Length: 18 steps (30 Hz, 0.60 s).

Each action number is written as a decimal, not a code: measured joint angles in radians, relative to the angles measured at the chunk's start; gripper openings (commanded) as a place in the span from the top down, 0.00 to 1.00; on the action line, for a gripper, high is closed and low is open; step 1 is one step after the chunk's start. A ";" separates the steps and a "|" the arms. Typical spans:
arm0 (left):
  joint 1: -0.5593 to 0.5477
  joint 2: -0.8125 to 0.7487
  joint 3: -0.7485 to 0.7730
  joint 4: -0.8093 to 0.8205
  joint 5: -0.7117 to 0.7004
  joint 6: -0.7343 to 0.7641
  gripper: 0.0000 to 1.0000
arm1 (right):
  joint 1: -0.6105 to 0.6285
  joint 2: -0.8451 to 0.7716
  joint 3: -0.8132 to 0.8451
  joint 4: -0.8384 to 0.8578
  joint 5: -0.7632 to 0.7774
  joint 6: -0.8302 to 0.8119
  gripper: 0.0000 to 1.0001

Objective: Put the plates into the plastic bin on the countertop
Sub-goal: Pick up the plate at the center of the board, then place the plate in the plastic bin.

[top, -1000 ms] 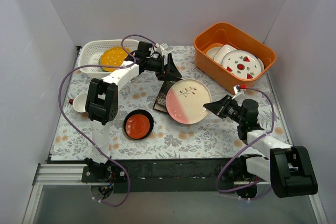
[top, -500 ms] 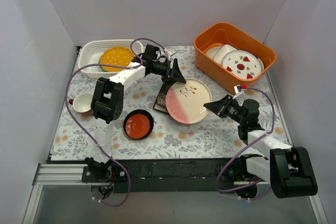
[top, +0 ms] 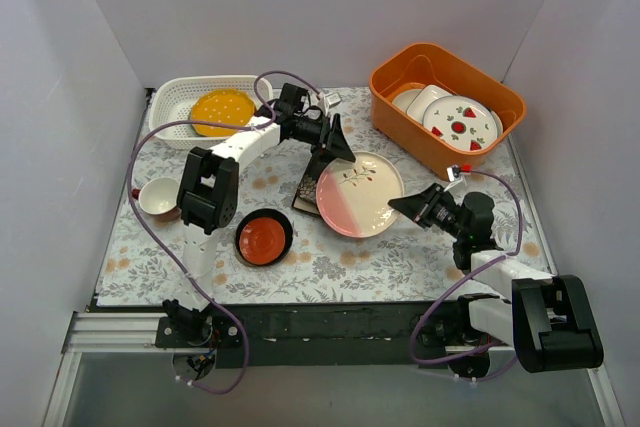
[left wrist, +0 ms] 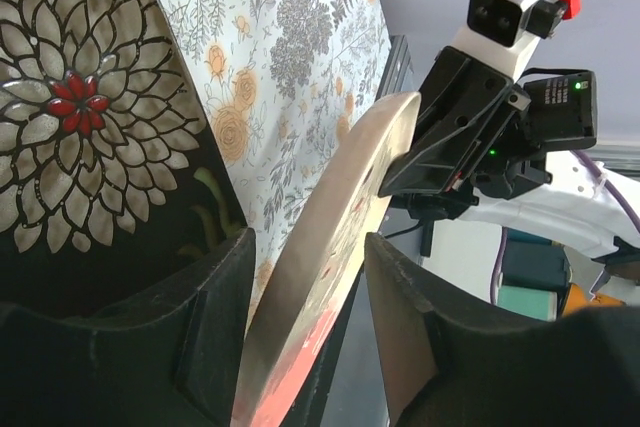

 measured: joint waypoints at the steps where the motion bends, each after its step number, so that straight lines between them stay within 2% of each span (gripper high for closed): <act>1: 0.000 0.006 0.005 -0.010 0.000 0.004 0.57 | -0.002 0.000 0.000 0.000 0.000 0.000 0.99; 6: -0.013 0.053 0.054 -0.076 -0.002 0.043 0.64 | -0.004 0.000 0.000 0.000 0.000 0.002 0.99; 8: -0.020 0.061 0.066 -0.104 -0.002 0.054 0.76 | -0.005 0.000 -0.001 -0.003 0.001 0.002 0.99; 10: -0.023 0.061 0.077 -0.126 0.003 0.075 0.96 | -0.010 0.000 -0.011 0.000 -0.008 0.014 0.99; 11: -0.023 0.061 0.085 -0.130 0.018 0.101 1.00 | -0.013 0.000 -0.014 0.000 -0.015 0.028 0.99; 14: -0.018 0.061 0.107 -0.135 0.077 0.147 1.00 | -0.024 -0.005 -0.018 0.003 -0.034 0.098 0.99; 18: -0.018 0.061 0.119 -0.145 0.084 0.158 1.00 | -0.026 -0.020 -0.018 0.011 -0.035 0.107 0.99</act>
